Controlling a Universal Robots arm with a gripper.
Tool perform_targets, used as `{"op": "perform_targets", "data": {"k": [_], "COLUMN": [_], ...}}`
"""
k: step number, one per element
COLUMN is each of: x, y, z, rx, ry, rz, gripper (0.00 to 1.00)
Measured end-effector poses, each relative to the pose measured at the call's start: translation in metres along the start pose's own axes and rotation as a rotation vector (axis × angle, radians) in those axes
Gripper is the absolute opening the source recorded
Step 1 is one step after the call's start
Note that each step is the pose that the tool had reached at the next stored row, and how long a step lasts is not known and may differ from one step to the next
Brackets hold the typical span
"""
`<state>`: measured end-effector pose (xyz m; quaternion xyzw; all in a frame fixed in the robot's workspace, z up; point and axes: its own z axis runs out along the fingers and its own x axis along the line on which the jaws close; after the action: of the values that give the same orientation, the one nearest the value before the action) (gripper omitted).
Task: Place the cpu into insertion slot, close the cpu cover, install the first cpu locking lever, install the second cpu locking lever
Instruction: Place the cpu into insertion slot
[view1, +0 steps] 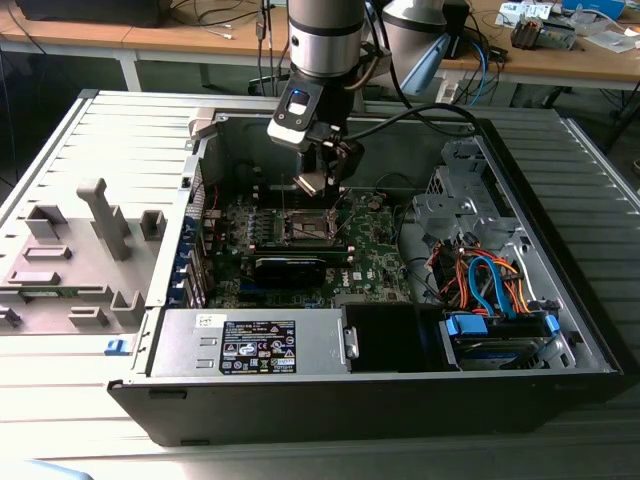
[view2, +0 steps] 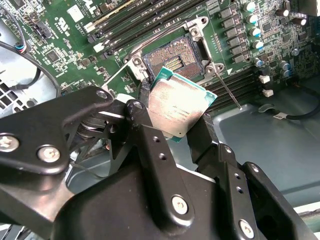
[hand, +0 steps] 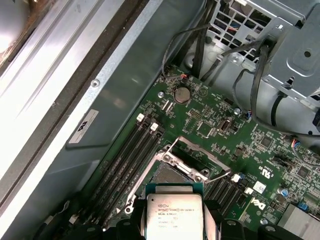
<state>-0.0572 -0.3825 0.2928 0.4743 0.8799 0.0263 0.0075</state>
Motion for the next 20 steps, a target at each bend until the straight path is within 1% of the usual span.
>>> {"op": "perform_targets", "data": {"k": [20], "x": [0.0], "y": [0.0], "z": [0.0008], "rx": [-0.0004], "ry": [-0.0013], "rz": [0.025], "gripper": [0.55]}}
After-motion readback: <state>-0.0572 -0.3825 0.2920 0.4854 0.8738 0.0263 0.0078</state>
